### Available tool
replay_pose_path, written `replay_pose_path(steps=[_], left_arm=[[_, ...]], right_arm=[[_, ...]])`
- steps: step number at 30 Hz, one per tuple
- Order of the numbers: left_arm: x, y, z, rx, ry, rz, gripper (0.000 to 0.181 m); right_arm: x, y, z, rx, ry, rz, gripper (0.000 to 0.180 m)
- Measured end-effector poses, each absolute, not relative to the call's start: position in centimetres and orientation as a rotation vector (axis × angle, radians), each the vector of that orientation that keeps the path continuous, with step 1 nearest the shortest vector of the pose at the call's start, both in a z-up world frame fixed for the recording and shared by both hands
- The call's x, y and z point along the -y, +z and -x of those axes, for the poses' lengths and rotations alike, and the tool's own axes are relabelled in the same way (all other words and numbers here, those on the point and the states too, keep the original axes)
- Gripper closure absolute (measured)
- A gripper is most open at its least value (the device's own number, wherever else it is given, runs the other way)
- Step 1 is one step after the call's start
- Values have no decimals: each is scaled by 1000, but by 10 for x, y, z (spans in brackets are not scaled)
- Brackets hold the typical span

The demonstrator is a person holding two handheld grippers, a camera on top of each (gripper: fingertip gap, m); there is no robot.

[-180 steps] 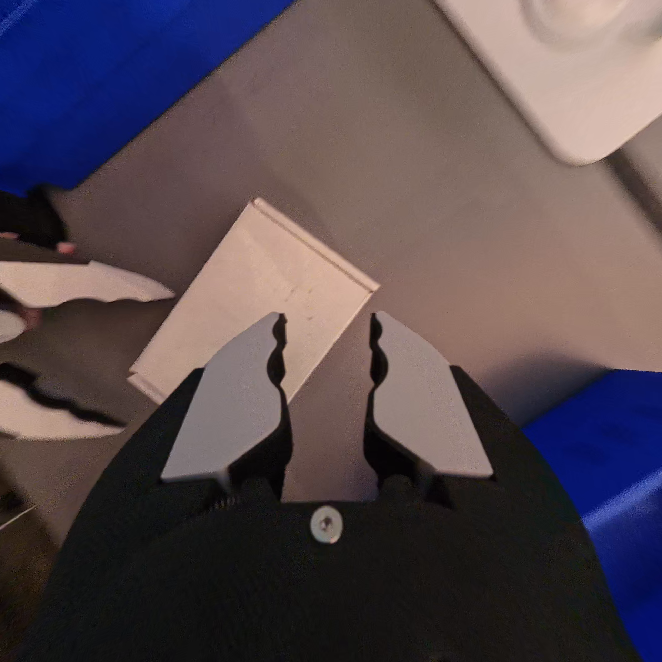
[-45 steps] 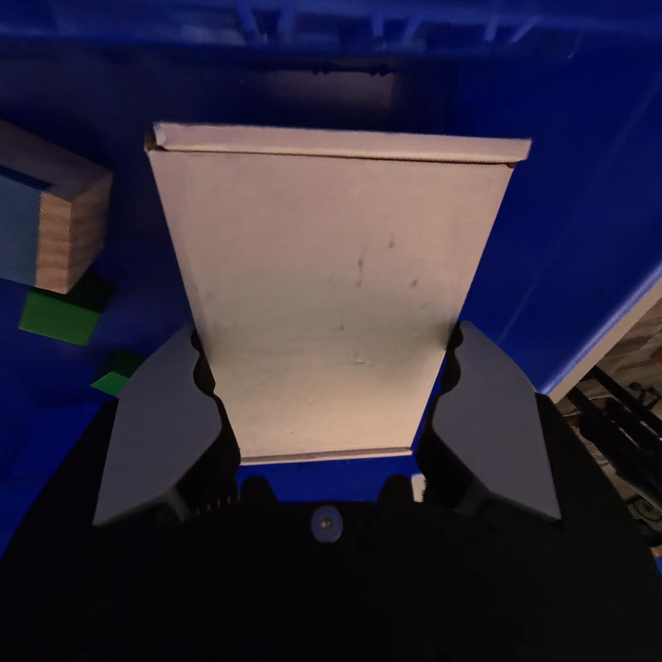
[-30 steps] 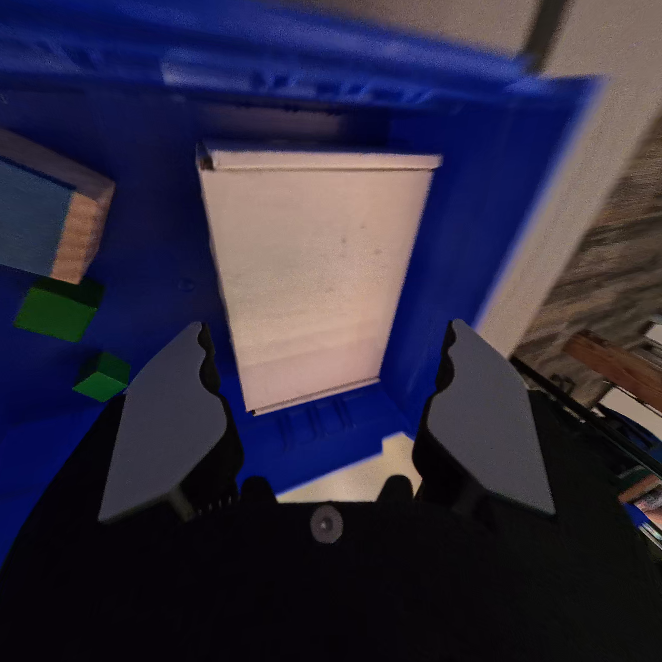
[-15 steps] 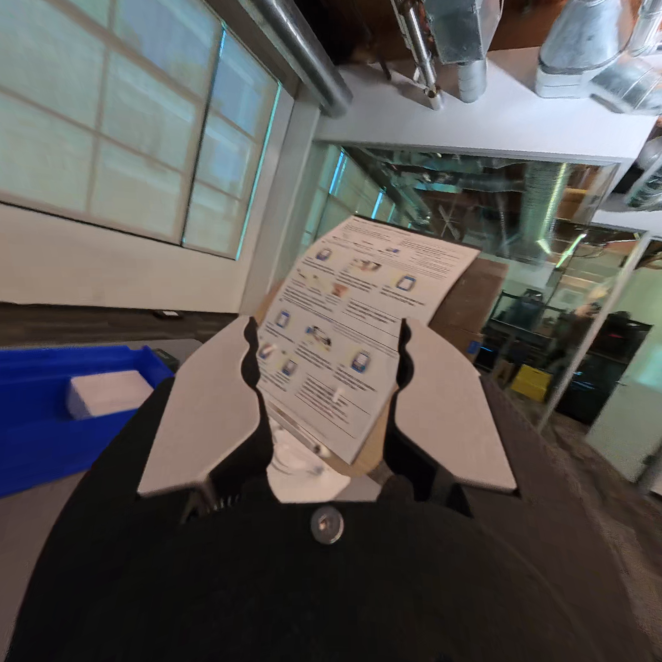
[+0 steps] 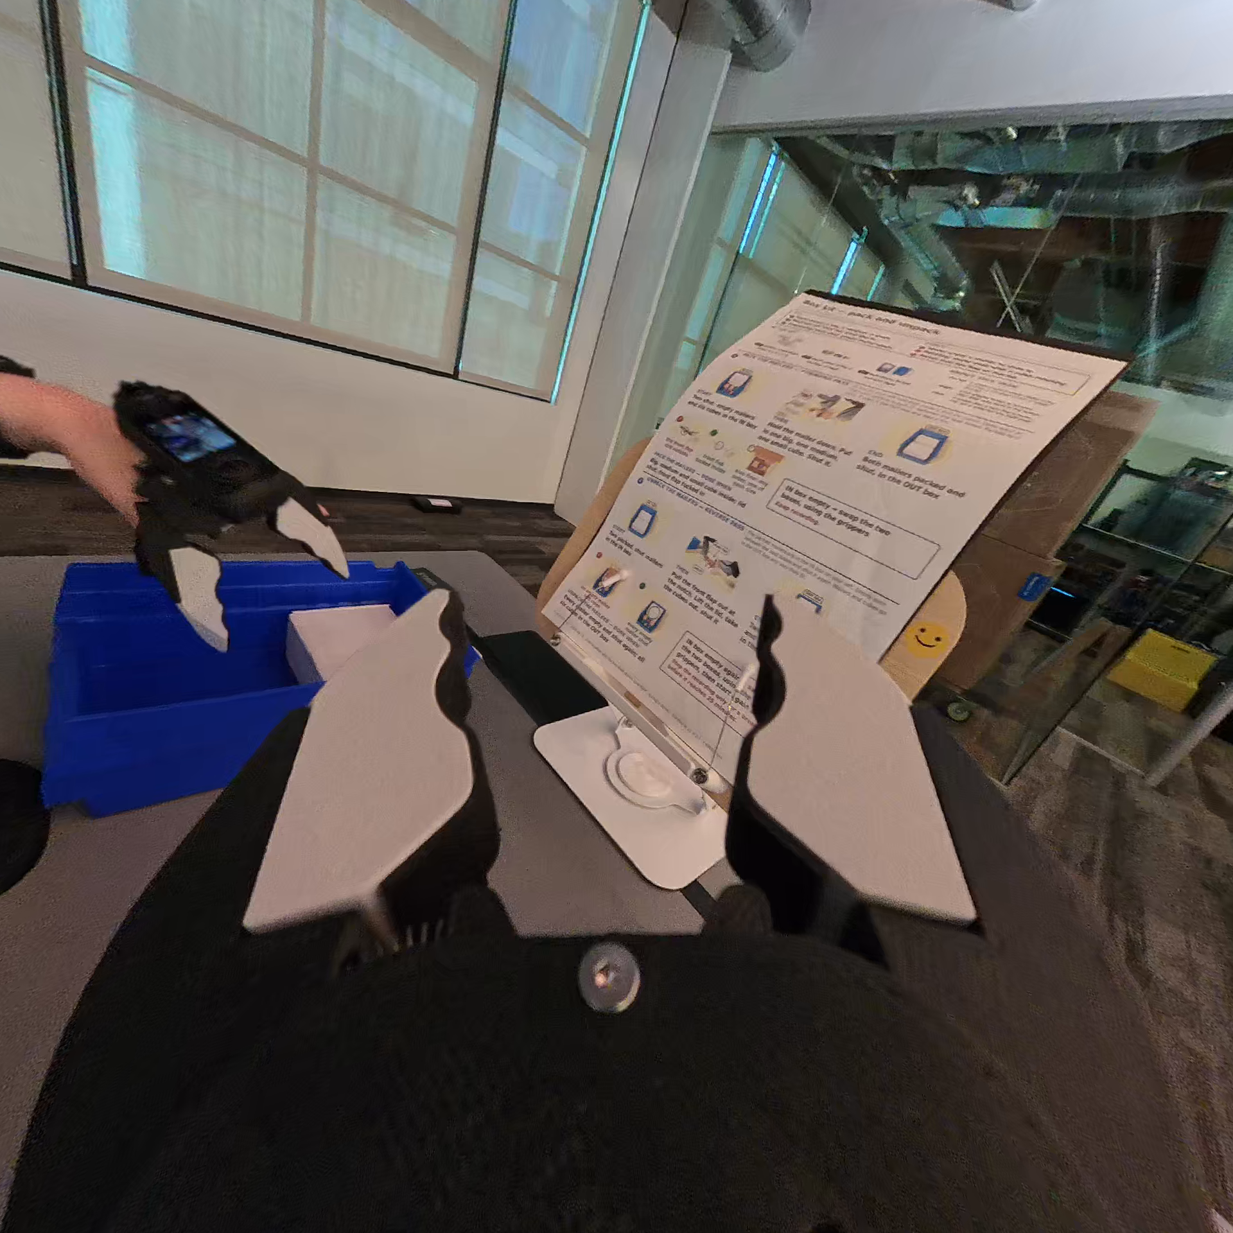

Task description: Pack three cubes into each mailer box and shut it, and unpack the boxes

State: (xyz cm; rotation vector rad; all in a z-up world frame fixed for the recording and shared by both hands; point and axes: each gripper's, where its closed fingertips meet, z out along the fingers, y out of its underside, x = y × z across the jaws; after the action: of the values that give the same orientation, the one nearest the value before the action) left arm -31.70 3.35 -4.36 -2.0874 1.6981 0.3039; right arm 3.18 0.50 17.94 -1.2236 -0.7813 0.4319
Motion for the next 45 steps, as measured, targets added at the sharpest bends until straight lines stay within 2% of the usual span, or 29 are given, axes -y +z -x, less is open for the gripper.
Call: replay_pose_path(steps=[3,4,5,14,26,45], left_arm=[[-57,-71,322,-1823,310,2172,72],[-63,-79,326,-1859,330,2217,77],[-71,-86,327,-1883,349,2228,69],[-107,-110,322,-1930,209,2235,64],[-106,-119,324,-1976,107,2288,64],[-103,-120,329,-1989,219,2361,62]], right_arm=[[-6,178,-36,792,361,1230,94],[-4,177,-36,800,344,1234,94],[-3,177,-36,808,334,1240,93],[23,188,-24,884,303,1168,91],[23,180,-15,947,266,1182,90],[35,178,-11,1007,258,1166,90]])
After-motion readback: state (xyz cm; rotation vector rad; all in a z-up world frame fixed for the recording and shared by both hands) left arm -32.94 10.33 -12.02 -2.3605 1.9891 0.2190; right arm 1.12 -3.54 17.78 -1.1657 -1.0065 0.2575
